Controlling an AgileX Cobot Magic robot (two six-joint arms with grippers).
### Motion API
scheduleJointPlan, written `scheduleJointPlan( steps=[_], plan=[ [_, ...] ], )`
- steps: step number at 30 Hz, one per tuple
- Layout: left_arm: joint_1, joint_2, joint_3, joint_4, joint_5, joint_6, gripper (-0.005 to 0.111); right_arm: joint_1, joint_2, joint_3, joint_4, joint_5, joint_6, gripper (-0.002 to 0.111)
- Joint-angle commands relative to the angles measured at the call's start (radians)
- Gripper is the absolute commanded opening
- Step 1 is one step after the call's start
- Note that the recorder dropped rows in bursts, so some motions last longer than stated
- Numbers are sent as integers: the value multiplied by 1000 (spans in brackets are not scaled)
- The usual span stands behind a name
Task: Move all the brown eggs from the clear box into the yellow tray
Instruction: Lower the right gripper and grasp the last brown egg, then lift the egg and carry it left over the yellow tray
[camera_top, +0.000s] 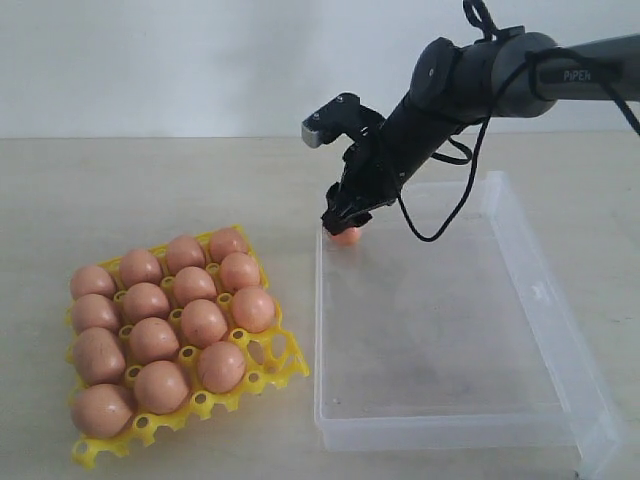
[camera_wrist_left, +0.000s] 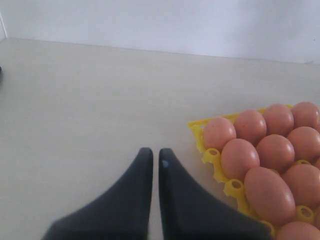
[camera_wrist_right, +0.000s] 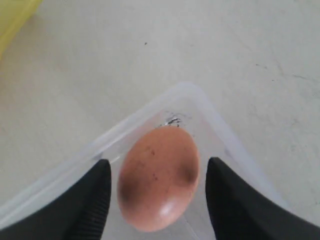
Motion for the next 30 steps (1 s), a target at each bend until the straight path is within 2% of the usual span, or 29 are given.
scheduleJointPlan(
  steps=[1,5,9,12,14,16,22,30],
  plan=[
    [3,-3,3,-2,-4,1,4,-7,-1,-6,13,-21,103,50],
    [3,-3,3,-2,-4,1,4,-7,46,-6,13,-35,228,50],
    [3,-3,3,-2,-4,1,4,-7,79,-6,13,7,242,49],
    [3,-3,3,-2,-4,1,4,-7,79,-6,13,9,242,32],
    [3,-3,3,-2,-4,1,4,-7,79,-6,13,9,242,13],
    [3,-3,3,-2,-4,1,4,-7,79,-6,13,7,242,0],
    [3,-3,3,-2,-4,1,4,-7,79,-6,13,15,250,0],
    [3,-3,3,-2,-4,1,4,-7,53,-6,13,9,355,0]
  ],
)
